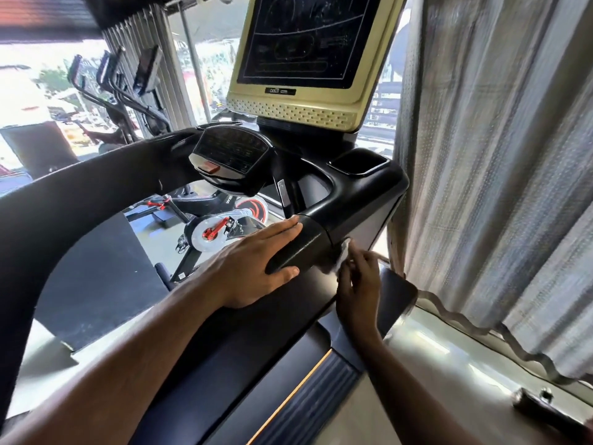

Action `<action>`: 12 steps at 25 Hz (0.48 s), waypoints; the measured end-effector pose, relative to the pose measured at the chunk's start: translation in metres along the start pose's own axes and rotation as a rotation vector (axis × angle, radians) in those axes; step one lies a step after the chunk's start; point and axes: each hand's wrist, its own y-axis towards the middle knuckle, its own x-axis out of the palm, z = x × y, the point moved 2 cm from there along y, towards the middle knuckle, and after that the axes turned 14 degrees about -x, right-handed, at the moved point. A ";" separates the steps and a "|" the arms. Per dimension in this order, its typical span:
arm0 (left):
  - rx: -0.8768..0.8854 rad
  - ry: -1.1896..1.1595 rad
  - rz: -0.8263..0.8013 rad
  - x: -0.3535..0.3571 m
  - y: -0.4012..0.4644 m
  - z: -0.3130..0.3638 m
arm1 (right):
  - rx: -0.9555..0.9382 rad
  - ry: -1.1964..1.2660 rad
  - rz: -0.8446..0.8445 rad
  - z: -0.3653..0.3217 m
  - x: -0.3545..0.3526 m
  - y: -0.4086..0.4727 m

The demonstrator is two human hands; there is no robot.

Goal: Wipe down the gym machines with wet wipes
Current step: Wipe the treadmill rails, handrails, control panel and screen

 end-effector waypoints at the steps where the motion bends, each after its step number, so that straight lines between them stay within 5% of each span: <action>1: -0.012 0.003 -0.002 -0.003 -0.003 -0.002 | -0.049 0.028 0.012 -0.020 -0.007 -0.001; 5: -0.097 0.137 -0.048 -0.011 -0.045 -0.025 | -0.427 -0.028 -0.065 -0.073 -0.020 0.041; 7: -0.179 0.108 -0.032 -0.012 -0.074 -0.035 | -0.457 -0.050 -0.249 -0.073 -0.004 0.043; 12: -0.257 0.132 0.068 -0.007 -0.108 -0.042 | -0.519 -0.132 -0.362 -0.071 0.026 -0.020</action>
